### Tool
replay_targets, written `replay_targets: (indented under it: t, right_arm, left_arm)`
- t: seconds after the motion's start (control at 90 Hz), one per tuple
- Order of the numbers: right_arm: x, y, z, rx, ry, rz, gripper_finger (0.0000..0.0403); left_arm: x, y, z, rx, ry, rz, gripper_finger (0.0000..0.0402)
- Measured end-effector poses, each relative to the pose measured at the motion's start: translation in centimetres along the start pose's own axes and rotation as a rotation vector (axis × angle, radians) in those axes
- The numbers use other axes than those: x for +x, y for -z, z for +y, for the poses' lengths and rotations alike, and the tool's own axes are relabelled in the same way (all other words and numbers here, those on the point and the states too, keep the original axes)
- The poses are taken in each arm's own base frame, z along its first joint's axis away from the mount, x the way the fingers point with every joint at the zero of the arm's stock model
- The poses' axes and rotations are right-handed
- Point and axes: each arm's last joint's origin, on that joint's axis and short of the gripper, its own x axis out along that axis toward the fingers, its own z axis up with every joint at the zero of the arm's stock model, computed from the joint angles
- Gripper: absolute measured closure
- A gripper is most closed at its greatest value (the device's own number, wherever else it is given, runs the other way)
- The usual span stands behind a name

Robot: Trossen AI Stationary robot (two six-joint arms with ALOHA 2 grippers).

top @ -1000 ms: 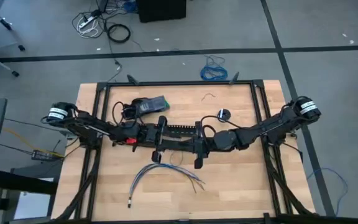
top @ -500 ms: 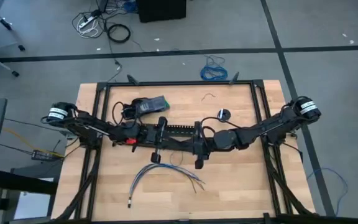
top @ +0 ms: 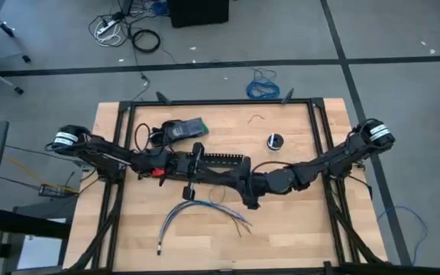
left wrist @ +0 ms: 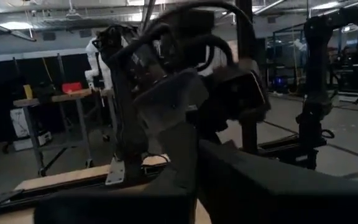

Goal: Ziptie cables
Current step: Wrap the right black zip tie on the cables

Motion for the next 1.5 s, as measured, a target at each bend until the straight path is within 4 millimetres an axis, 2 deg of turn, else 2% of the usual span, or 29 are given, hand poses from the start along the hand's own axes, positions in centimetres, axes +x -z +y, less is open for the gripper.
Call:
replay_targets:
  t: [0.111, 0.289, 0.344, 0.589, 0.789, 0.978, 1.5]
  right_arm:
    - [-0.2, -0.1, 0.1, -0.153, 0.013, 0.040, 0.0212]
    - [0.0, -0.6, 1.3, -0.584, -0.018, 0.028, 0.0229]
    - [0.4, -0.8, 1.7, -0.661, -0.027, 0.017, 0.0235]
    - [2.1, -1.4, 3.3, -0.744, -0.065, 0.013, 0.0253]
    - [2.2, -1.5, 3.6, -0.788, -0.066, 0.026, 0.0257]
    - [1.7, -2.5, 3.0, -0.778, 0.023, 0.006, 0.0257]
    - [1.6, -2.6, 3.4, -0.853, -0.005, -0.022, 0.0264]
  left_arm:
    - [-0.8, -1.5, 0.5, -0.088, -0.029, -0.013, 0.0401]
    - [-1.9, -3.6, 2.6, -0.308, -0.085, -0.101, 0.0402]
    - [-2.1, -4.0, 3.3, -0.348, -0.089, -0.125, 0.0402]
    - [-2.5, -4.9, 5.5, -0.508, 0.007, -0.136, 0.0401]
    - [-2.3, -5.9, 6.3, -0.579, 0.142, -0.098, 0.0401]
    - [-2.2, -5.3, 6.9, -0.611, 0.155, 0.019, 0.0401]
    - [-2.2, -5.7, 6.8, -0.669, 0.171, -0.009, 0.0401]
